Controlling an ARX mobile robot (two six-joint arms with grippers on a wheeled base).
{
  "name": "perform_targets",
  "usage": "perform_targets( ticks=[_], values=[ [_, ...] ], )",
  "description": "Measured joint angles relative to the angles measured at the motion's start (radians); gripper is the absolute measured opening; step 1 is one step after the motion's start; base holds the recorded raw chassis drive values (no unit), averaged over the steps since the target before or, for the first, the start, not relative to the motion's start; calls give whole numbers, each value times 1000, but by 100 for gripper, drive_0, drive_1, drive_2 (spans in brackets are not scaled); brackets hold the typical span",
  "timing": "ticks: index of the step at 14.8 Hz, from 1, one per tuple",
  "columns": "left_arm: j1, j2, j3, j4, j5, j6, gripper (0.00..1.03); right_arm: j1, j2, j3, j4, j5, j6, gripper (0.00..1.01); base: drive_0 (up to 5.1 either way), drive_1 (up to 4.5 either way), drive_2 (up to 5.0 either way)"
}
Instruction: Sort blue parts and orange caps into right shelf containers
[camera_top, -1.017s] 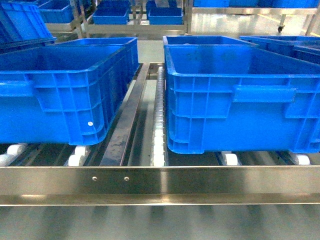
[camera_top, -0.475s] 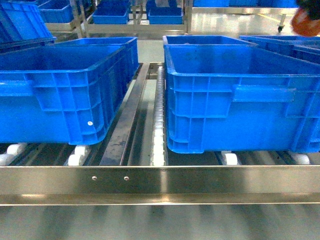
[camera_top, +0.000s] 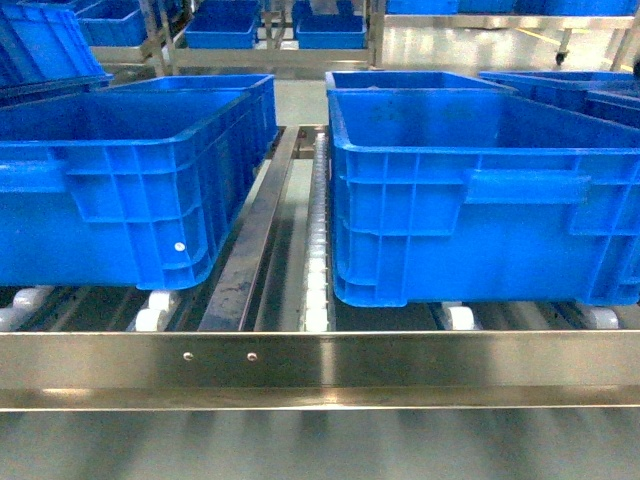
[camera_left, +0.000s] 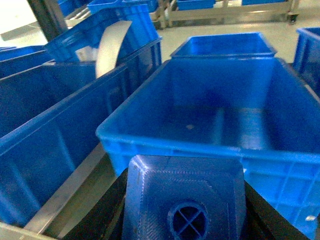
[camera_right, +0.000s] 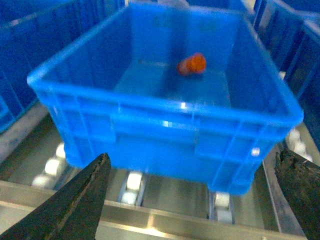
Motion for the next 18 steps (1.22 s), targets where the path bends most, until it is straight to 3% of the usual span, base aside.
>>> perform_targets(
  ticks=[1,3,4,5,7,8,9,10,11,12,13,14,16,17,18],
  values=[
    [16,116,101,34,50,-11,44,-3,-61,-76,-45,3,0,98,0,0,0],
    [39,424,410,-72,170,-42,44,32,-190,-101,-55,24,-1,98,0,0,0],
    [47,576,579,-134,155,-47,55,58,-200,-99,-62,31,3,98,0,0,0],
    [43,650,663,-115,139,-42,70,62,-195,-100,-78,39,10,98,0,0,0],
    [31,550,537,-11,122,-28,92,61,-206,-106,-60,40,39,98,0,0,0],
    [20,438,428,43,154,-33,100,61,-212,-119,-64,40,60,98,0,0,0],
    [14,296,300,85,167,-49,97,66,-203,-155,-16,44,67,98,0,0,0],
    [22,217,177,210,209,-63,93,92,-167,-224,160,130,72,93,0,0,0],
    [29,178,61,321,303,-90,80,90,-159,-323,308,216,79,80,0,0,0],
    [33,170,-33,354,316,-98,69,63,-192,-383,377,223,81,69,0,0,0],
    [8,150,-126,361,292,-108,56,32,-250,-406,397,220,84,56,0,0,0],
    [-28,79,-198,391,291,-113,40,13,-312,-435,389,192,88,39,0,0,0],
    [-20,-31,-283,411,280,-114,13,-24,-389,-505,340,160,90,12,0,0,0],
    [-19,-67,-348,394,281,-117,2,-36,-439,-521,322,144,92,2,0,0,0],
    [-22,-109,-383,385,284,-117,2,-55,-489,-534,293,115,94,2,0,0,0]
  ],
)
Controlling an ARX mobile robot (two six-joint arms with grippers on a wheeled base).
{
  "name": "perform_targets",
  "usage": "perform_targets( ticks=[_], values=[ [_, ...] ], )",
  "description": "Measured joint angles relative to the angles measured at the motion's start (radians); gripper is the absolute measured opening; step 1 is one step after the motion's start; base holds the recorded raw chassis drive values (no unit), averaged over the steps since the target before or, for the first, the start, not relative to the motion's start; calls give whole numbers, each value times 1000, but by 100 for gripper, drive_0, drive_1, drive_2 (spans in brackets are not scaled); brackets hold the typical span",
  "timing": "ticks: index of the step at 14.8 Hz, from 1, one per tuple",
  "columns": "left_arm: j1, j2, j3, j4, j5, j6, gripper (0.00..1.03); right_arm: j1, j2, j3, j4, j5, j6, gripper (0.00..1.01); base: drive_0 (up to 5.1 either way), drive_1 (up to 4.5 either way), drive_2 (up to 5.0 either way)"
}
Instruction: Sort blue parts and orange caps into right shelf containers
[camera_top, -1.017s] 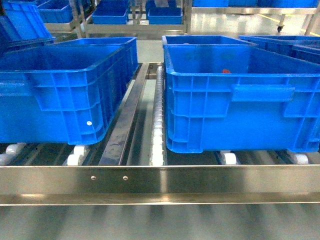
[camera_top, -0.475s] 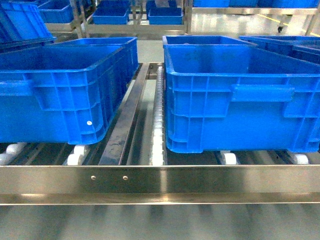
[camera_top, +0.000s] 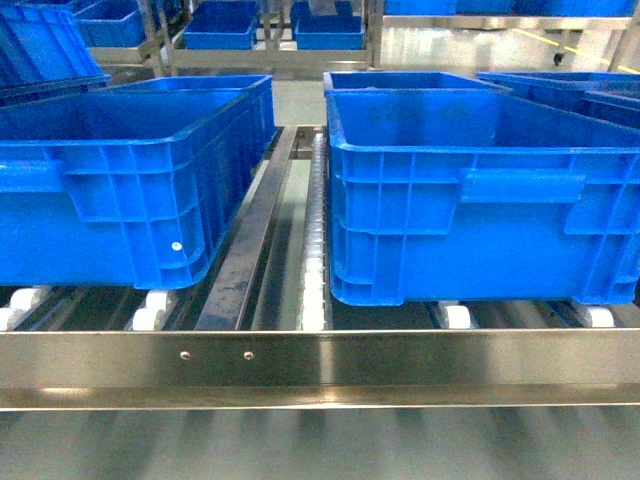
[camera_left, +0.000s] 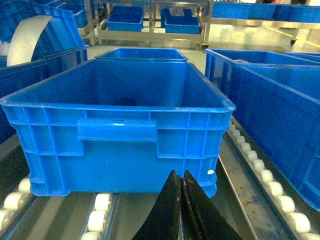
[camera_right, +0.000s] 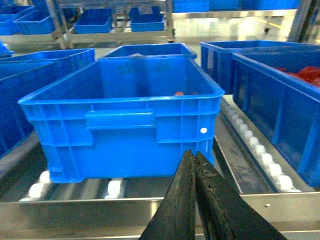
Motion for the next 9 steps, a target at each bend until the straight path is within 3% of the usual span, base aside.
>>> perform_targets(
  ticks=[1,2,5,7,8,9],
  values=[
    [0,-50,-22,-6,0,0,2,-69,-43,-19,-30,-67,0,2,0,0,0],
    [0,-109,-51,-28,-2,0,2,-87,-87,-37,-65,-62,3,2,0,0,0],
    [0,-225,-112,-98,-1,0,2,-80,-164,-81,-74,-75,3,2,0,0,0],
    [0,-304,-136,-149,-1,0,2,-80,-227,-83,-143,-76,3,2,0,0,0],
    [0,-305,-169,-87,-1,0,2,-80,-270,-83,-172,-76,3,2,0,0,0],
    [0,-336,-190,-140,-1,0,2,-80,-311,-84,-216,-76,3,2,0,0,0]
  ],
)
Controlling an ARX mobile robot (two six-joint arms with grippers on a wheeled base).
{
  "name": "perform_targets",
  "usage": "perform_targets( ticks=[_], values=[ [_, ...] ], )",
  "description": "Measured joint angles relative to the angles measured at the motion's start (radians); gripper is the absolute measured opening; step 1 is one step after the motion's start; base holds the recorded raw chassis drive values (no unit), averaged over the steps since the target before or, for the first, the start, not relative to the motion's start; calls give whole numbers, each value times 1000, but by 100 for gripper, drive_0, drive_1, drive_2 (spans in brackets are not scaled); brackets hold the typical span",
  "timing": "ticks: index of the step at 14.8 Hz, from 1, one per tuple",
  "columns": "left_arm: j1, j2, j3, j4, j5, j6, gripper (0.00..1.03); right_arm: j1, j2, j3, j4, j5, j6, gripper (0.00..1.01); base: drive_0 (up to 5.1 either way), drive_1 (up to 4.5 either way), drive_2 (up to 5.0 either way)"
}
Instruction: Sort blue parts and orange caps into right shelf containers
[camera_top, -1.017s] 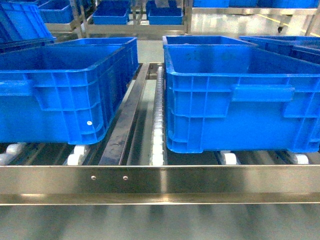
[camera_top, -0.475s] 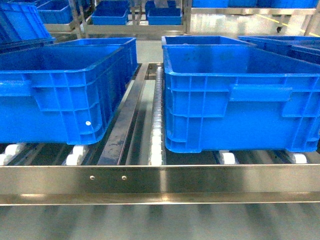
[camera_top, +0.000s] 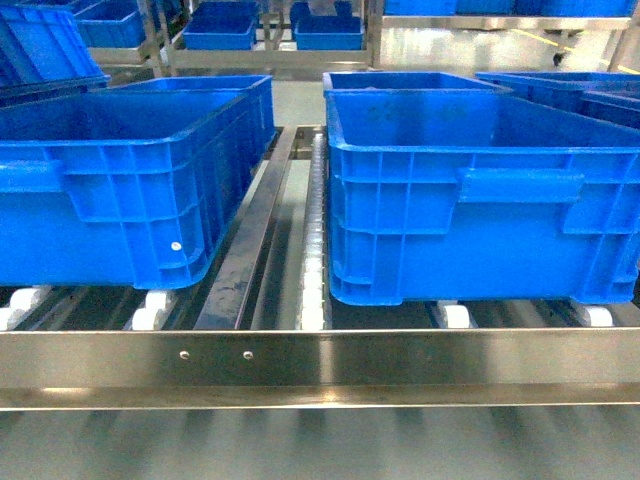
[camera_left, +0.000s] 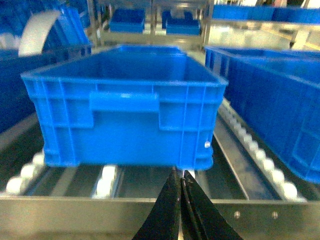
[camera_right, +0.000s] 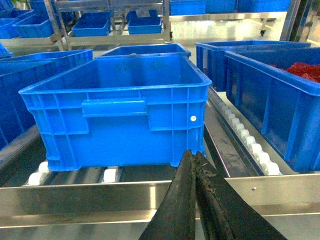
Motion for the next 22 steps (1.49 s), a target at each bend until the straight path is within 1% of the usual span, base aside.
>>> perform_targets(
  ticks=[3,4,8,10,11,12,13,16,17,18,19,20,22],
  values=[
    [0,-158,0,-126,0,0,2,0,-97,0,-93,0,0,2,0,0,0],
    [0,-220,0,-195,0,0,2,0,-137,0,-136,0,0,2,0,0,0],
    [0,-380,0,-345,0,0,2,0,-226,0,-223,0,0,2,0,0,0],
    [0,-439,0,-399,0,0,2,0,-259,0,-264,0,0,2,0,0,0],
    [0,-465,0,-427,-2,0,2,0,-378,1,-427,-1,0,2,0,0,0],
    [0,-486,0,-447,1,0,2,0,-418,3,-404,-2,0,2,0,0,0],
    [0,-509,0,-472,0,0,2,0,-419,1,-431,1,0,2,0,0,0],
    [0,-565,0,-525,0,0,2,0,-419,1,-425,0,0,2,0,0,0],
    [0,-620,1,-602,-2,0,2,0,-419,1,-425,0,0,2,0,0,0],
    [0,-716,0,-717,-2,0,2,0,-419,1,-426,0,0,2,0,0,0],
    [0,-731,4,-688,-3,0,2,0,-419,1,-425,0,0,2,0,0,0],
    [0,-731,0,-715,-1,-1,2,0,-419,1,-429,3,0,2,0,0,0],
    [0,-731,0,-708,0,0,2,0,-419,1,-425,2,0,2,0,0,0]
  ],
)
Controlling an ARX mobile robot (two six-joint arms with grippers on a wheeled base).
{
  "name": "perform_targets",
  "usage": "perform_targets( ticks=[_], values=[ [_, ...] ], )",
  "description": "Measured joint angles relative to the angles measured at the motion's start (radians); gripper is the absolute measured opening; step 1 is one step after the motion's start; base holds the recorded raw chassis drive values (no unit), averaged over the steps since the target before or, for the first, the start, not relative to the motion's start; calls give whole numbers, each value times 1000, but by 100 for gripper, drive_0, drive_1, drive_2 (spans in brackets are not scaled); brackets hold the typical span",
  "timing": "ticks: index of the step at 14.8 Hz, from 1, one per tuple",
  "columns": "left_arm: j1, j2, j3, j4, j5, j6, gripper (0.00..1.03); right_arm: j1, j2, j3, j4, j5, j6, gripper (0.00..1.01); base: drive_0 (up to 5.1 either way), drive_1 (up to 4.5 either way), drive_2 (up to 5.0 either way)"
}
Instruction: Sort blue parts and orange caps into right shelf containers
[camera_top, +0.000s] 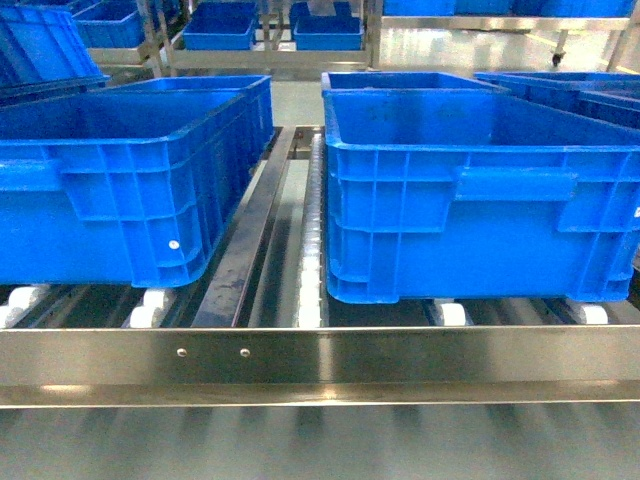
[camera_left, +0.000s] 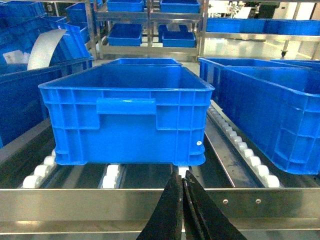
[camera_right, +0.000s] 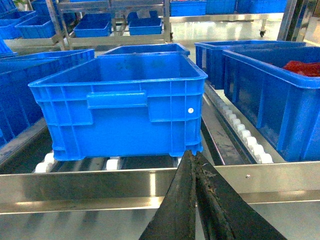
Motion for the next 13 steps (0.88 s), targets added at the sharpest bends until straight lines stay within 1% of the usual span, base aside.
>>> perform_targets(
  ticks=[1,2,3,4,5,13],
  values=[
    [0,0,0,0,0,0,2,0,0,0,0,0,0,2,0,0,0],
    [0,0,0,0,0,-2,8,0,0,0,0,0,0,10,0,0,0],
    [0,0,0,0,0,-2,43,0,0,0,0,0,0,45,0,0,0],
    [0,0,0,1,0,-2,82,0,0,0,0,0,0,85,0,0,0],
    [0,0,0,0,0,-2,98,0,0,0,0,0,0,98,0,0,0],
    [0,0,0,0,0,-2,98,0,0,0,0,0,0,98,0,0,0]
  ],
)
